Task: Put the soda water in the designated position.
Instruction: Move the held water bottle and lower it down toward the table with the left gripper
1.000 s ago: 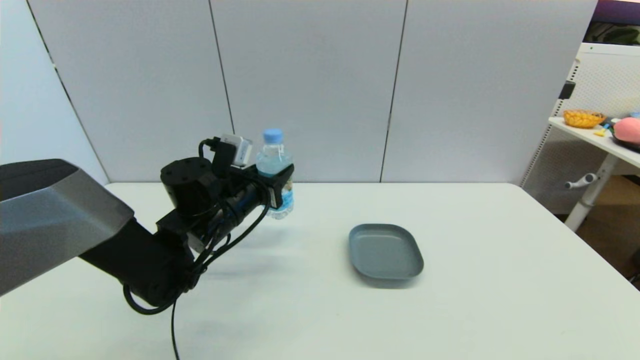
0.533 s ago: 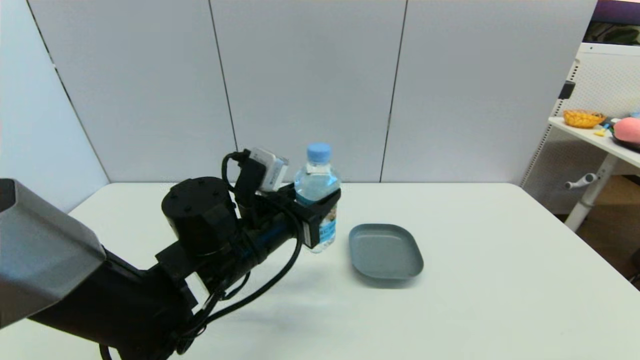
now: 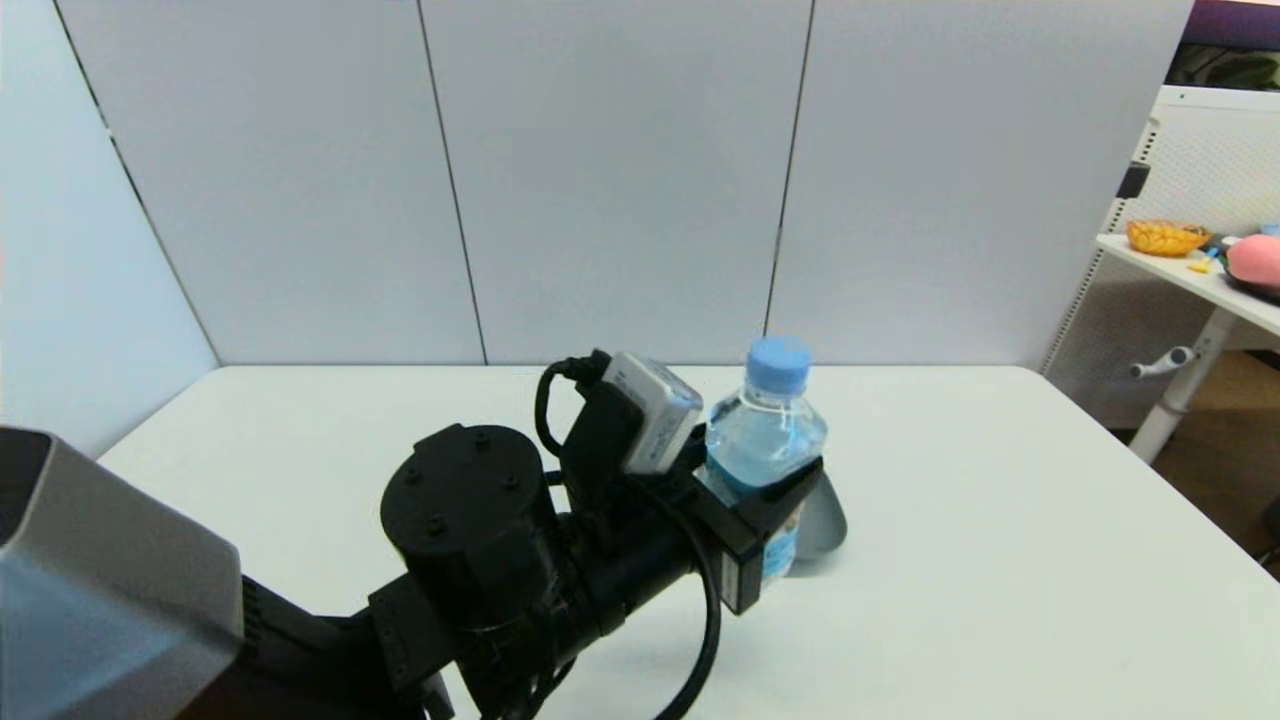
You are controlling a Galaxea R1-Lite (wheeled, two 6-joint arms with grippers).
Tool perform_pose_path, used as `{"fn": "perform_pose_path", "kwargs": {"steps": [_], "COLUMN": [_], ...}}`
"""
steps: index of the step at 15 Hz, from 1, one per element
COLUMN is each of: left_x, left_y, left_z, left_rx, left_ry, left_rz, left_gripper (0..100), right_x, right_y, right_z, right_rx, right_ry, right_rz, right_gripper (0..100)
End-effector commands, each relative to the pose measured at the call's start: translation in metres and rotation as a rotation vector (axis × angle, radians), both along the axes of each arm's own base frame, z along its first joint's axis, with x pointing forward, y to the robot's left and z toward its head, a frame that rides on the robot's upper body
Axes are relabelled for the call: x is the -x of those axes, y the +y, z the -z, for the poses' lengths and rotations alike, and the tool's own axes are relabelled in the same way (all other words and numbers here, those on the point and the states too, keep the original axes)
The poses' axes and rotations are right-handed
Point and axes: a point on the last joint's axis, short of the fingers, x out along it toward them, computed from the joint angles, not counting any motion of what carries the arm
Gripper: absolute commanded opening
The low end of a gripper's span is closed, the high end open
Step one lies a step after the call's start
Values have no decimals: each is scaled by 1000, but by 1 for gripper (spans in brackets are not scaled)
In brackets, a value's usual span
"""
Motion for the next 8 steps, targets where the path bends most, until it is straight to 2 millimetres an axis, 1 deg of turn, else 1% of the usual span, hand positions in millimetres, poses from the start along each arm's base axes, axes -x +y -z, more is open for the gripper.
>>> {"fn": "perform_pose_path", "kwargs": {"steps": [1,3,4,8], "left_x": [6,1,0,-3], "left_y": [-22,-34,-37,-41], "left_z": [16,21,24,39], "left_rx": [7,20,17,-8], "left_ry": [2,-3,1,24], "left_rz": [35,42,42,42], "left_gripper": [0,0,0,0], "right_x": [0,0,0,0], "right_y": [0,0,0,0], "right_z": [0,0,0,0], "right_rx": [0,0,0,0], "right_ry": [2,2,2,2], "right_rz": [0,0,0,0], "right_gripper": [100,100,100,100]}}
